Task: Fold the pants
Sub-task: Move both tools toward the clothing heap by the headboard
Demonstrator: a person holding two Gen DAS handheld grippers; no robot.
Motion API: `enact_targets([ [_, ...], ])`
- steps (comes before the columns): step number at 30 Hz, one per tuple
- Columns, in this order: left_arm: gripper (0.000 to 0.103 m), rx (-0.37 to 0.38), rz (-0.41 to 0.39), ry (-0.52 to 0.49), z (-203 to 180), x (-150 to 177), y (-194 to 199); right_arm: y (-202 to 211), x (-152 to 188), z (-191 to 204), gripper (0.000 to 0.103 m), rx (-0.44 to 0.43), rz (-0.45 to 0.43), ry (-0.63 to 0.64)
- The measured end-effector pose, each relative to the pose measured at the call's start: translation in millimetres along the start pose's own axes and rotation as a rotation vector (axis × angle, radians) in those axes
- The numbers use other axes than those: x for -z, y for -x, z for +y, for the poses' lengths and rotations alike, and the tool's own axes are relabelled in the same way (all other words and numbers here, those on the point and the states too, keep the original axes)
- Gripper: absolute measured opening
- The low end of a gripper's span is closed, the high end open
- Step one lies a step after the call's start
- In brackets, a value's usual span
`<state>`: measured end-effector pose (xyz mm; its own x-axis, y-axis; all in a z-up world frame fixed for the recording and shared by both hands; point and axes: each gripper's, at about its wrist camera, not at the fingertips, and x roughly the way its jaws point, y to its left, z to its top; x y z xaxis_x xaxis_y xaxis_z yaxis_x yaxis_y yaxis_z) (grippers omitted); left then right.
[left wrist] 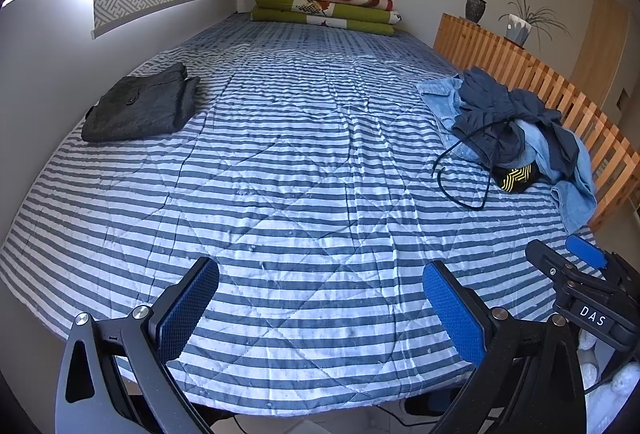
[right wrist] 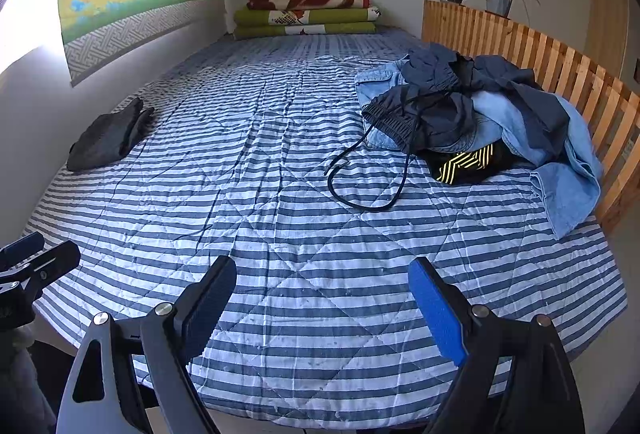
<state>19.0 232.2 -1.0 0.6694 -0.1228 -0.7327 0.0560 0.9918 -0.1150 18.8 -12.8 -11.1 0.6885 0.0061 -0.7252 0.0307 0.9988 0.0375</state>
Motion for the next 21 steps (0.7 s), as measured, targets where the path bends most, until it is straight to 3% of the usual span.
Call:
enact_targets([
  [12,0.103,0.016,-0.004,-0.019,-6.6,-11.2,-9.3,-10.1,-5.7,-10.6,0.085,0.006,-0.002,-0.015],
  [21,0.103,0.049,0.011,-0.047,-20.7,-25.0,-29.3,-31.7,-21.7,-61.1,0.085,0.05,0.01,-0.081],
])
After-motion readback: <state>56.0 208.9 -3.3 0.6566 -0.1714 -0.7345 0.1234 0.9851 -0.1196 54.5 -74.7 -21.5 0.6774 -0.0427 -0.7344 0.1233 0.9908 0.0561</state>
